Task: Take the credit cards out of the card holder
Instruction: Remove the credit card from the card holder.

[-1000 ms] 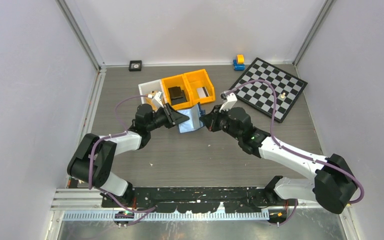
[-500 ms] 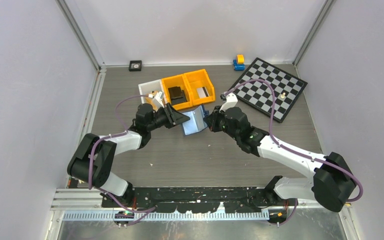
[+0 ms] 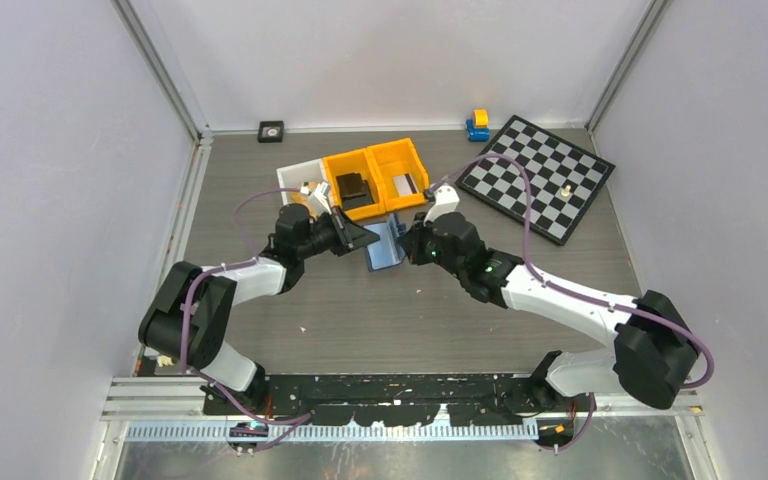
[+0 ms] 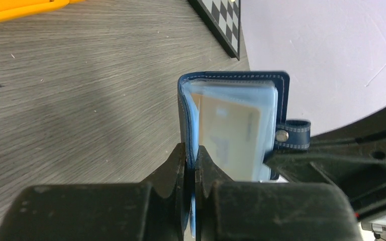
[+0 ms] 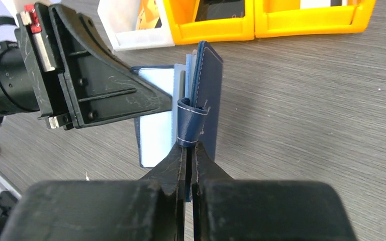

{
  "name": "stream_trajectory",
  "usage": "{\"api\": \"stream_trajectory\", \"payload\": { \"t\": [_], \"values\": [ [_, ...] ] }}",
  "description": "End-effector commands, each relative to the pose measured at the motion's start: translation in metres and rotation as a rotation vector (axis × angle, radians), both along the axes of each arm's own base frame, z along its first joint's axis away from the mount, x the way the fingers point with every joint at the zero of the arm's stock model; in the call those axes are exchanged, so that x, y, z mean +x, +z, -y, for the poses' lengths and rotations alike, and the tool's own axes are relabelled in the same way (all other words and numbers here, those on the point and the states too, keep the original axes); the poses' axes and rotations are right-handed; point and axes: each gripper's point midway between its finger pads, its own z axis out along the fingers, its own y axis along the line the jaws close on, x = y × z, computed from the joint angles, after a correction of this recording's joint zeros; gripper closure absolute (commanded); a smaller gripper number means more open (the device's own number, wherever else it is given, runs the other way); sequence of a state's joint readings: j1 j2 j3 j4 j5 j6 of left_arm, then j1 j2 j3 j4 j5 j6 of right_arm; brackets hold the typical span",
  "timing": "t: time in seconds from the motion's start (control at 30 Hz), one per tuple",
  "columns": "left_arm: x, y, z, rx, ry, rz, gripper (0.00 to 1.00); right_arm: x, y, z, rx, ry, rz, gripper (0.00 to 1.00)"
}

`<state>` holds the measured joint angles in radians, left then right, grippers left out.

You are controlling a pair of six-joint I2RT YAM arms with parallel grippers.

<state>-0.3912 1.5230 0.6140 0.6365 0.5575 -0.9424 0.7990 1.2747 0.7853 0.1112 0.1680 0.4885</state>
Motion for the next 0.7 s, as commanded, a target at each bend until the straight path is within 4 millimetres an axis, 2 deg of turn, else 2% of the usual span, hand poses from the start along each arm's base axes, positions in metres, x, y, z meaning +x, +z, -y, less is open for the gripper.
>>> {"api": "stream_trajectory", "payload": {
  "t": [0.0,0.13,0.33,0.43,0.57,0.67],
  "values": [
    [0.004,0.012,0.012,-0.017,-0.039,0.041,1.00,0.000,0.016,-0.027,-0.048,0.026,0.060,0.99],
    [0.004,0.012,0.013,-0.018,-0.042,0.038,1.00,-0.002,0.017,-0.028,-0.089,0.010,0.079,0.99],
    [0.004,0.013,0.012,-0.023,-0.038,0.029,0.98,0.002,0.022,-0.013,-0.076,-0.063,0.092,0.99],
    [0.006,0.011,0.009,-0.029,-0.016,0.008,0.90,0.005,0.023,-0.005,-0.015,-0.078,0.077,1.00],
    [0.009,0.013,0.000,-0.082,0.006,-0.011,0.74,0.015,0.032,0.008,0.164,-0.045,0.022,1.00],
    [0.008,0.021,0.000,-0.131,-0.007,0.008,0.66,0.016,0.037,0.010,0.268,0.009,-0.009,1.00]
  ]
}}
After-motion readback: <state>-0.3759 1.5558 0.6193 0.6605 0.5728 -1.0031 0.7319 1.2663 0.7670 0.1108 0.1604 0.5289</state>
